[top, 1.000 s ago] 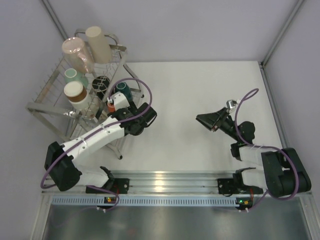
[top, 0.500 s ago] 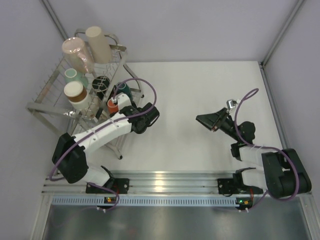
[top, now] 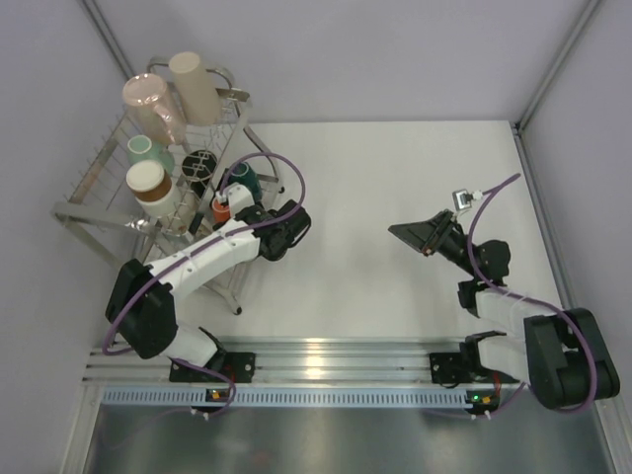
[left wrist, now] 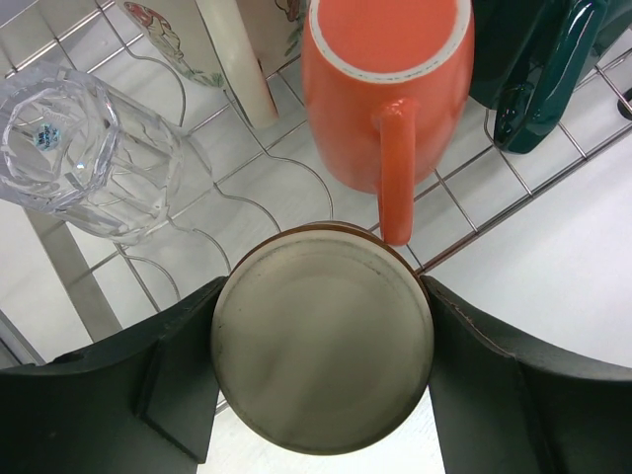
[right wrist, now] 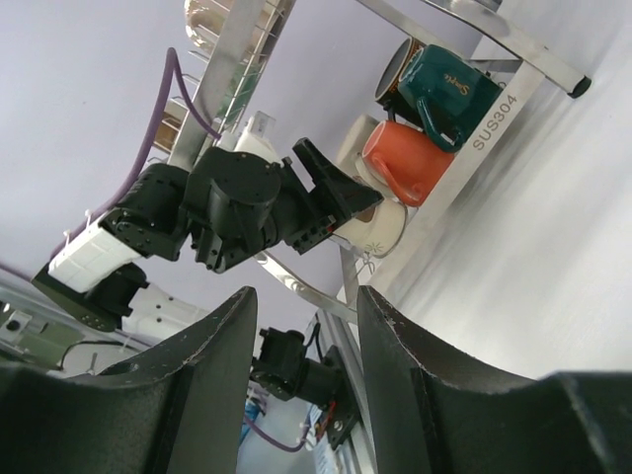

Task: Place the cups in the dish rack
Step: Place the cup upside down on the dish rack

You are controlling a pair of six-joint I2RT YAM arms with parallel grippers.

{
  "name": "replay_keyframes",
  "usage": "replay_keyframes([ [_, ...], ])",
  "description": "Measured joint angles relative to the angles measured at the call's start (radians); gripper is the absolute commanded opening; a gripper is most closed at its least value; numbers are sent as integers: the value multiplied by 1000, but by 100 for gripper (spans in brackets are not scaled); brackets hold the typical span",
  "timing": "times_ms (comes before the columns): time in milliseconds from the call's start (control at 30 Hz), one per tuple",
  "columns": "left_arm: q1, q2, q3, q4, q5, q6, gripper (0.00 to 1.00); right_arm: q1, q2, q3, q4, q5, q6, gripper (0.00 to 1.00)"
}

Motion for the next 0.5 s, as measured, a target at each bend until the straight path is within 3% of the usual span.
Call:
replay_keyframes([
  [500, 38, 0, -6, -6, -7, 5, 0, 0, -79, 0, -116, 0, -76, 46],
])
